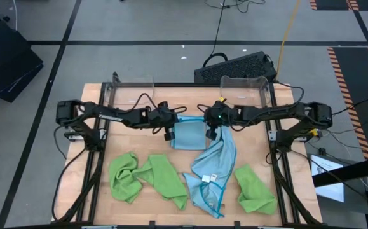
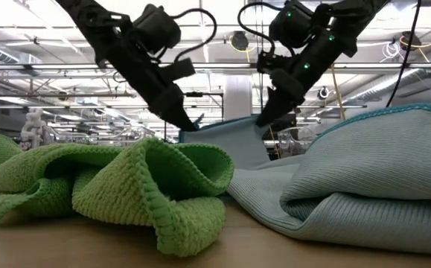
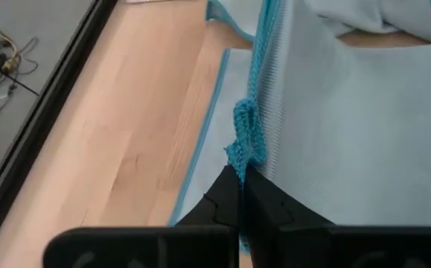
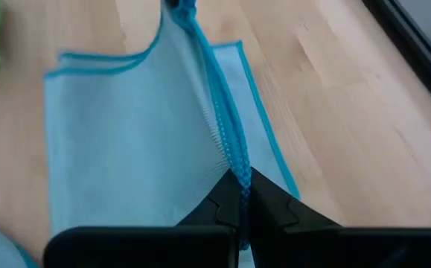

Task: Fold microfiber towels
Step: Fold the top left blue microfiber cloth

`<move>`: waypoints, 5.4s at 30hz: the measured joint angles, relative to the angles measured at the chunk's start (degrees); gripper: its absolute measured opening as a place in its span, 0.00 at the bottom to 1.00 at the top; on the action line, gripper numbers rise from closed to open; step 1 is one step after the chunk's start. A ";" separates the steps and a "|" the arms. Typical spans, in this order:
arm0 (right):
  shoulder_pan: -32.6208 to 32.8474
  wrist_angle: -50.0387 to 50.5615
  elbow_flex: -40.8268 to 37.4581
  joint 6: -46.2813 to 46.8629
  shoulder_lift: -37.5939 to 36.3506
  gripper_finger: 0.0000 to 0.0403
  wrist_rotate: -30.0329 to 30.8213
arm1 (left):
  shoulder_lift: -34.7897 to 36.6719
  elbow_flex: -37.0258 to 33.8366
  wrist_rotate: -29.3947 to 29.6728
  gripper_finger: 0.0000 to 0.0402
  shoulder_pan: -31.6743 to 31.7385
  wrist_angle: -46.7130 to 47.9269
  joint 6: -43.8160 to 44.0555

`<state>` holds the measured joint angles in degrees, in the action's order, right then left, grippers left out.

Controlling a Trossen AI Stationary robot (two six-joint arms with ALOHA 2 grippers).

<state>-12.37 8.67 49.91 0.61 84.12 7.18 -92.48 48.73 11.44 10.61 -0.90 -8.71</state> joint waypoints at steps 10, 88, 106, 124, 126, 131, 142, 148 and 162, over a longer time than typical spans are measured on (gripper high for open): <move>-0.06 -1.47 -0.06 -0.07 0.11 0.09 2.13 | -1.92 0.07 6.25 0.18 0.63 -1.54 1.45; 4.44 1.87 -0.04 -4.53 -4.42 0.53 15.25 | -23.37 21.05 -13.85 0.03 13.04 11.06 25.95; 1.79 -15.61 -10.01 -1.30 -4.42 0.54 12.95 | -13.63 20.96 -3.95 0.02 2.92 15.86 25.53; -9.06 -7.16 -5.16 -13.22 -1.86 0.70 -10.77 | -11.08 21.01 1.31 0.01 -4.96 15.78 22.87; -9.59 -8.08 -5.16 -13.59 -0.37 0.70 -11.93 | -10.23 20.95 1.31 0.01 -5.42 17.10 22.82; -11.29 -9.18 -5.18 -14.86 1.11 0.70 -13.32 | -10.12 20.94 2.12 0.01 -6.29 17.98 22.71; -13.60 -9.01 -5.17 -17.11 3.47 0.62 -17.18 | -9.73 20.94 2.22 0.01 -7.82 17.55 22.29; -13.52 -8.15 -5.27 -16.27 5.07 0.55 -18.19 | -9.71 20.96 2.26 0.01 -8.85 17.50 22.27; -12.50 -7.26 -5.25 -16.22 4.96 0.02 -17.76 | -9.71 20.96 4.33 0.02 -10.51 18.92 23.67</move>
<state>-24.87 1.41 44.66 -15.61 89.08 -10.58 -102.19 69.69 15.77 0.10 18.02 14.96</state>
